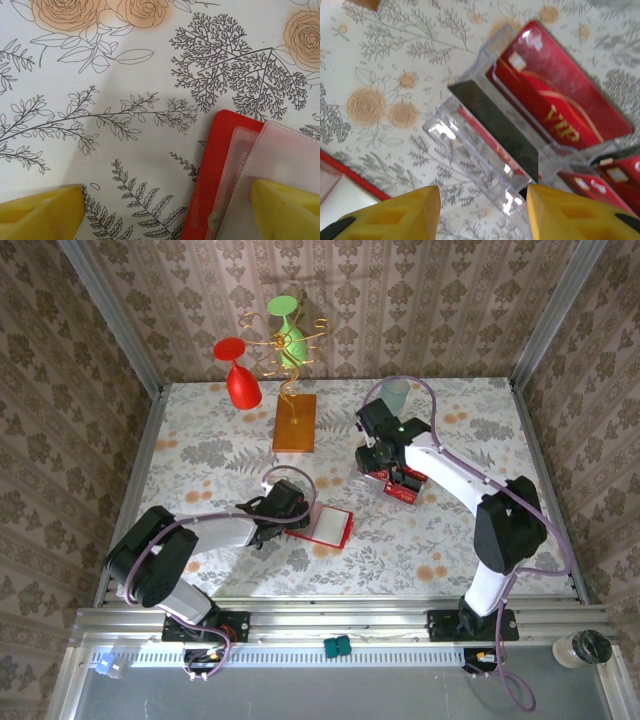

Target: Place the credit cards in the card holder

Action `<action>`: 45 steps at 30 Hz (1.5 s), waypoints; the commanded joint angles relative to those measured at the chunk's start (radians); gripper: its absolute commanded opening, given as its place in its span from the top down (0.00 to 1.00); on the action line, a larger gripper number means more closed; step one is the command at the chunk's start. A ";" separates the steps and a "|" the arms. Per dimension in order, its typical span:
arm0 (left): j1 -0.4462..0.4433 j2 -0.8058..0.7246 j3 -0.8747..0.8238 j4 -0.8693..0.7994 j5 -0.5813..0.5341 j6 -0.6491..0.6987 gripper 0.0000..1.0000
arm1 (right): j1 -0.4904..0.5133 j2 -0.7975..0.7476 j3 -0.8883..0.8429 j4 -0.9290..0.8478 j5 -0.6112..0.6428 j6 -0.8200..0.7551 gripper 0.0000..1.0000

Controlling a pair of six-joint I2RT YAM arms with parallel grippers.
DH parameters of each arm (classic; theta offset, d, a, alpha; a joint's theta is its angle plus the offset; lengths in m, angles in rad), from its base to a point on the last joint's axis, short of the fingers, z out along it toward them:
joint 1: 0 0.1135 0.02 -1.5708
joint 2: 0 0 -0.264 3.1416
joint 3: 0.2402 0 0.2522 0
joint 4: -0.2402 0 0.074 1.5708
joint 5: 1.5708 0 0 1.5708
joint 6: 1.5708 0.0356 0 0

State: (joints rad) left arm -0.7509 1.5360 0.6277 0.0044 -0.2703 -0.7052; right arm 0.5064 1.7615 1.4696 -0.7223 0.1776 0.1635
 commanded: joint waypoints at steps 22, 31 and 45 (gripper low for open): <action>0.007 0.032 -0.043 0.112 0.106 -0.014 0.11 | -0.008 0.218 0.210 -0.121 0.122 -0.145 0.70; 0.005 0.036 -0.043 0.118 0.106 -0.017 0.12 | -0.011 0.232 0.206 -0.127 0.114 -0.151 0.78; 0.000 0.050 -0.037 0.123 0.106 -0.019 0.11 | -0.006 0.178 0.199 -0.134 0.131 -0.171 0.69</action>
State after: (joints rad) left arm -0.7513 1.5295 0.6033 0.0696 -0.2703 -0.7059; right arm 0.5018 1.9659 1.6562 -0.8139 0.2829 0.0154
